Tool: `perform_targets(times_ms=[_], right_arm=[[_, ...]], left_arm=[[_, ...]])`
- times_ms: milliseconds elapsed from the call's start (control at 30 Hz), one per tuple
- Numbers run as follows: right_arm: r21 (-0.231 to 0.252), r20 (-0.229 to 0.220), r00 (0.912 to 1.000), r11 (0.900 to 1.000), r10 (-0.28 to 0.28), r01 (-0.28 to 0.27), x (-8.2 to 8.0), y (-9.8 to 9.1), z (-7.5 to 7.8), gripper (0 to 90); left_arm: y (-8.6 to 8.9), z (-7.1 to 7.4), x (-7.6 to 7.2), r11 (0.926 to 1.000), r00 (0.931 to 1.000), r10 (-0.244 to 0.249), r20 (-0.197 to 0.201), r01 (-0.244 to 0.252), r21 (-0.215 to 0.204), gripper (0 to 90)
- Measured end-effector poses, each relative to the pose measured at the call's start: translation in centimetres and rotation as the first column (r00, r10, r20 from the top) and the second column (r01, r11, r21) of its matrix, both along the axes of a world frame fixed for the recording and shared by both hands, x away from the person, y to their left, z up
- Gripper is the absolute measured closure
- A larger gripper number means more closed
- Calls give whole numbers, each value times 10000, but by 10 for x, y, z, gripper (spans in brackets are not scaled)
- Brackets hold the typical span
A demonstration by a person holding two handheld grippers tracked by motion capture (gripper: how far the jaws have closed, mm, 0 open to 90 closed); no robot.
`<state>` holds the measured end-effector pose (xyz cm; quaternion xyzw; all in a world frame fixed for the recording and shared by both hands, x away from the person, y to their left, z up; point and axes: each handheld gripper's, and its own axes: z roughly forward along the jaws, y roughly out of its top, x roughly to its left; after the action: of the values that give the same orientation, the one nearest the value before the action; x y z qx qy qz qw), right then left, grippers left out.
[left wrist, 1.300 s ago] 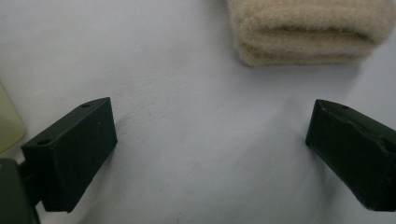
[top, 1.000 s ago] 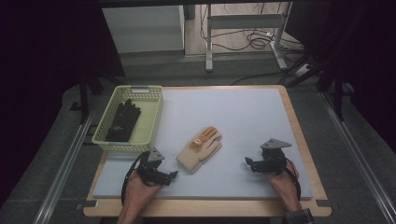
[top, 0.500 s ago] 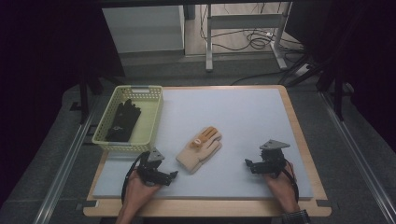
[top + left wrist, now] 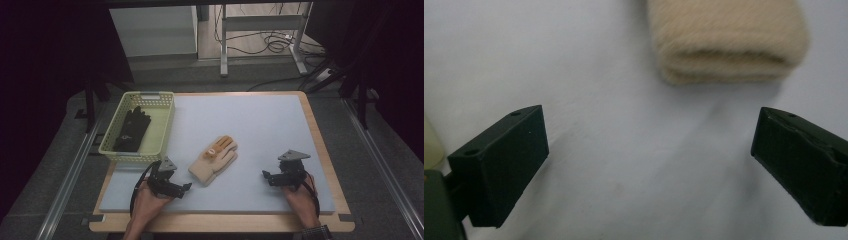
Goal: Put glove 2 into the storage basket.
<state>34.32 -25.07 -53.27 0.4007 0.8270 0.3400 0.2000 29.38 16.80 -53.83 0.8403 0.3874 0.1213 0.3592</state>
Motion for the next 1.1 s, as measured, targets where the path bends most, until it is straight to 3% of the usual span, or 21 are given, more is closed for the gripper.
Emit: perform_targets(times_ms=[133,233,500,867,1100], right_arm=[[-9,17,10000,10000,14,-13,0,0,0,106],[-18,37,10000,10000,11,-11,0,0,0,106],[-5,6,10000,10000,-1,1,0,0,0,106],[-2,4,10000,10000,8,-8,0,0,0,106],[1,2,10000,10000,9,-9,0,0,0,106]], left_arm=[[-8,10,1,9993,9994,-356,-16,356,-118,5],[-16,17,5,9983,9983,-590,-33,590,22,0],[-44,32,26,9932,9932,-1157,-163,1158,100,0],[-86,24,66,9865,9861,-1455,-799,1508,641,0],[-102,19,79,9828,9842,-1421,-1054,1530,1038,0]])
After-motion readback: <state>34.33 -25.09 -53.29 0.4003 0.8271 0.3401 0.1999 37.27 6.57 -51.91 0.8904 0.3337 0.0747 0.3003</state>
